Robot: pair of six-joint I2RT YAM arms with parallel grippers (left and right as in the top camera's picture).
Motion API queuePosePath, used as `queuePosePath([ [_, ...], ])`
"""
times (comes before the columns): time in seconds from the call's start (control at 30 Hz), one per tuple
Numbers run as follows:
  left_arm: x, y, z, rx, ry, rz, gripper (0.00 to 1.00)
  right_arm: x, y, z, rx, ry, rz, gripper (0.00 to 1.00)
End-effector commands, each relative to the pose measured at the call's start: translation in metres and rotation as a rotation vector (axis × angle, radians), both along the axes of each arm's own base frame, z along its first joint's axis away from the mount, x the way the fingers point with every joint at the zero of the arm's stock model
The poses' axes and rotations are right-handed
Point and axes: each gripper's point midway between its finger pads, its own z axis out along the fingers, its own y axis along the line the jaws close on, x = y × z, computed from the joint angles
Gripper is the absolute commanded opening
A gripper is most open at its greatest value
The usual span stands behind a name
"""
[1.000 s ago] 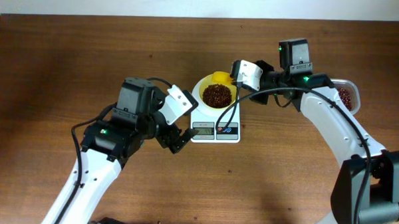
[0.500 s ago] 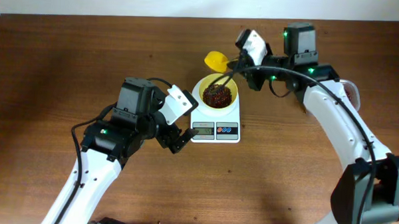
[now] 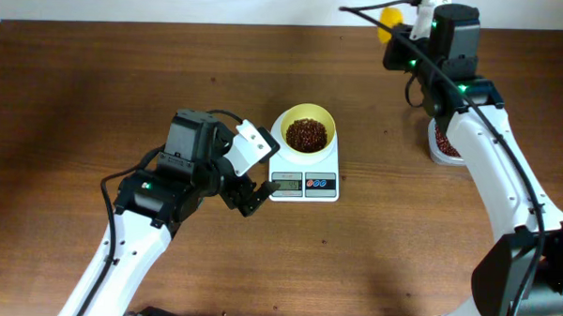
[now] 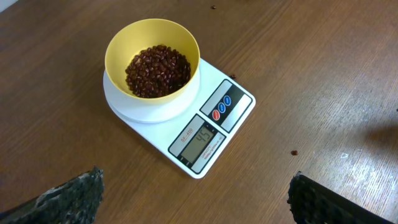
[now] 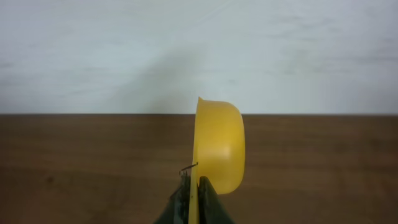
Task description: Scoop item into bowl and weigh 50g on scale
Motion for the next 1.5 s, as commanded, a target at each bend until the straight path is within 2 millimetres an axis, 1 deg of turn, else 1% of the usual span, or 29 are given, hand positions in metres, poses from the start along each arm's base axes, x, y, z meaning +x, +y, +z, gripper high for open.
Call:
queuePosePath([
  [0.0, -0.002, 0.0, 0.002, -0.007, -0.01, -0.014, 0.99, -0.005, -0.034, 0.02, 0.018, -0.014, -0.149, 0.04],
  [0.03, -0.002, 0.0, 0.002, -0.006, -0.009, -0.014, 0.99, -0.01, -0.048, 0.019, 0.046, 0.012, -0.19, 0.04],
  [0.07, -0.002, 0.0, 0.002, -0.006, -0.009, -0.014, 0.99, -0.014, -0.056, 0.017, 0.068, 0.033, -0.22, 0.04],
  [0.13, -0.002, 0.0, 0.002, -0.006, -0.009, -0.014, 0.99, -0.029, -0.081, 0.007, 0.109, 0.115, -0.297, 0.04],
  [0.27, -0.002, 0.0, 0.002, -0.006, -0.009, -0.014, 0.99, -0.065, -0.114, -0.009, 0.088, 0.255, -0.366, 0.04],
  [0.33, -0.002, 0.0, 0.002, -0.007, -0.01, -0.014, 0.99, -0.082, -0.125, -0.018, 0.042, 0.326, -0.363, 0.04],
  [0.37, -0.002, 0.0, 0.002, -0.006, -0.009, -0.014, 0.99, -0.094, -0.132, -0.028, 0.01, 0.384, -0.359, 0.04],
  [0.43, -0.002, 0.0, 0.002, -0.007, -0.01, -0.014, 0.99, -0.111, -0.141, -0.044, -0.04, 0.473, -0.341, 0.04],
  [0.47, -0.002, 0.0, 0.002, -0.006, -0.009, -0.014, 0.99, -0.115, -0.142, -0.047, -0.053, 0.493, -0.337, 0.04],
  [0.53, -0.002, 0.0, 0.002, -0.006, -0.009, -0.014, 0.99, -0.123, -0.148, -0.06, -0.089, 0.557, -0.348, 0.04],
  [0.6, -0.002, 0.0, 0.002, -0.006, -0.009, -0.014, 0.99, -0.125, -0.154, -0.074, -0.122, 0.599, -0.368, 0.04],
  [0.63, -0.002, 0.0, 0.002, -0.006, -0.009, -0.014, 0.99, -0.124, -0.154, -0.08, -0.132, 0.614, -0.357, 0.04],
  [0.7, -0.002, 0.0, 0.002, -0.006, -0.009, -0.014, 0.99, -0.12, -0.154, -0.105, -0.14, 0.676, -0.346, 0.04],
  [0.77, -0.002, 0.0, 0.002, -0.007, -0.01, -0.014, 0.99, -0.118, -0.155, -0.12, -0.142, 0.713, -0.343, 0.04],
  [0.83, -0.002, 0.0, 0.002, -0.006, -0.009, -0.014, 0.99, -0.118, -0.155, -0.128, -0.143, 0.734, -0.34, 0.04],
  [0.97, -0.002, 0.0, 0.002, -0.006, -0.009, -0.014, 0.99, -0.121, -0.154, -0.132, -0.149, 0.752, -0.333, 0.04],
  [1.07, -0.002, 0.0, 0.002, -0.006, -0.009, -0.014, 0.99, -0.124, -0.153, -0.144, -0.193, 0.79, -0.266, 0.04],
  [1.13, -0.002, 0.0, 0.002, -0.006, -0.009, -0.014, 0.99, -0.121, -0.153, -0.148, -0.193, 0.793, -0.262, 0.04],
  [1.2, -0.002, 0.0, 0.002, -0.006, -0.009, -0.014, 0.99, -0.117, -0.143, -0.148, -0.148, 0.779, -0.227, 0.04],
  [1.3, -0.002, 0.0, 0.002, -0.006, -0.009, -0.014, 0.99, -0.107, -0.139, -0.145, -0.117, 0.737, -0.208, 0.04],
  [1.37, -0.002, 0.0, 0.002, -0.006, -0.009, -0.014, 0.99, -0.106, -0.132, -0.144, -0.039, 0.733, -0.173, 0.04],
  [1.47, -0.002, 0.0, 0.002, -0.006, -0.009, -0.014, 0.99, -0.106, -0.135, -0.142, 0.056, 0.724, -0.149, 0.04],
])
